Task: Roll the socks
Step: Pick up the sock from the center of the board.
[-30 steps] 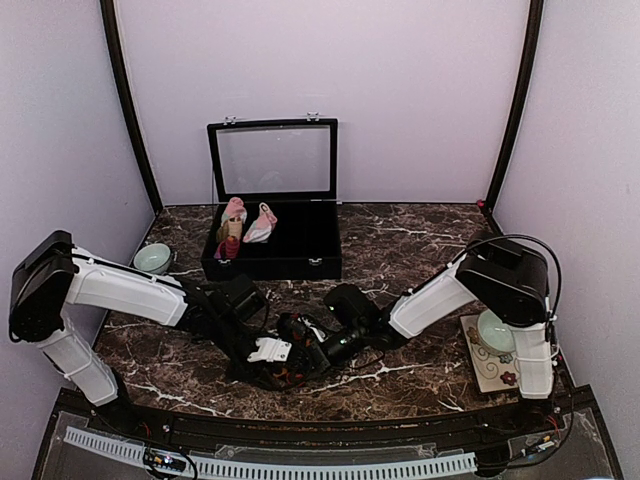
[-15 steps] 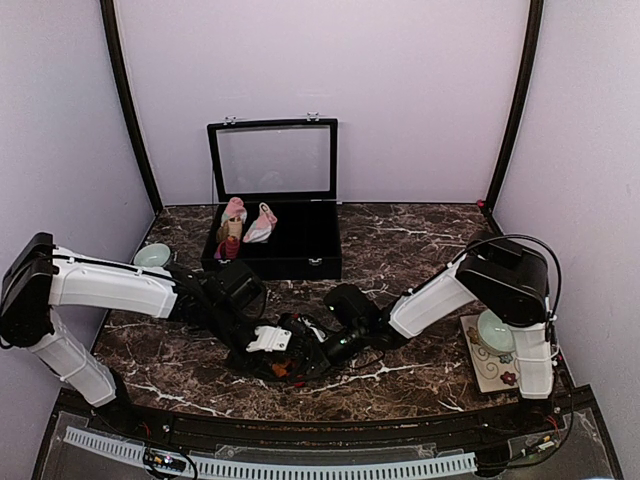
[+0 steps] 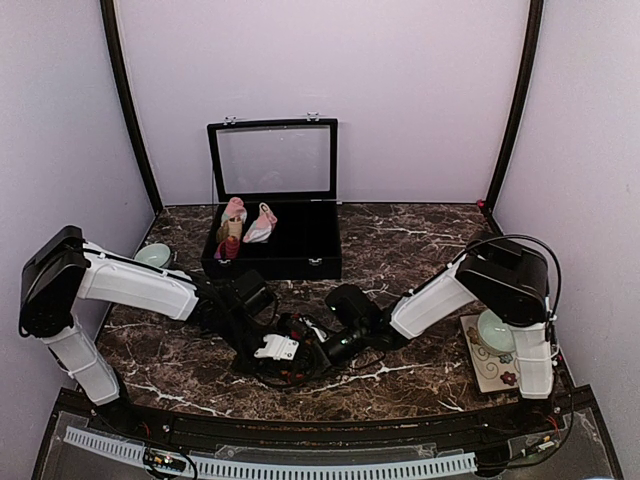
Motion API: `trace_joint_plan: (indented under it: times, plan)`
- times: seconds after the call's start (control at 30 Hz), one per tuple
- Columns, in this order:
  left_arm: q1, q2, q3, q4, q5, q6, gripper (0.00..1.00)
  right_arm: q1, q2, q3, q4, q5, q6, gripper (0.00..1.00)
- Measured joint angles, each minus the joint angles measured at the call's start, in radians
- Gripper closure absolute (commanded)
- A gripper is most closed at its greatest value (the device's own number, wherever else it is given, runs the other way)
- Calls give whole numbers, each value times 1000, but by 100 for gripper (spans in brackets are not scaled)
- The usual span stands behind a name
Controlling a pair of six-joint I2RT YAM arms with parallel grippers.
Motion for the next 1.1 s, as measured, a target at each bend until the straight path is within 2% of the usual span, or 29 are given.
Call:
trace_joint_plan:
  times: [0.17,0.2,0.4,0.57,0.73,0.77,0.8,0.83,0.97,1.1]
  plan:
    - [-8,0,9,-12,-6,7,100,-4,-6,-5,6,-13,0,67]
    - [-10,1,11,-16,-6,7,100,-3,-14,-7,6,-10,-4,65]
    - [-3,76,97,-61,21,-7,100,0,-122,-77,-31,126,-37,62]
    - [31,136,157,-108,95,-32,99,0,-272,-229,-28,304,-50,54]
    - [77,179,201,-188,171,-50,97,2,-437,-361,-71,513,-64,58]
    - [84,192,215,-205,185,-55,97,11,-457,-371,-84,547,-72,54]
    - [89,203,228,-220,197,-59,97,22,-489,-386,-108,608,-80,12]
    - [97,219,244,-240,214,-66,96,46,-539,-409,-141,702,-99,2]
    - [133,280,303,-322,292,-95,96,176,-819,-488,-192,1008,-182,1]
    - [161,336,344,-386,373,-118,95,161,-959,-525,-155,1276,-176,1]
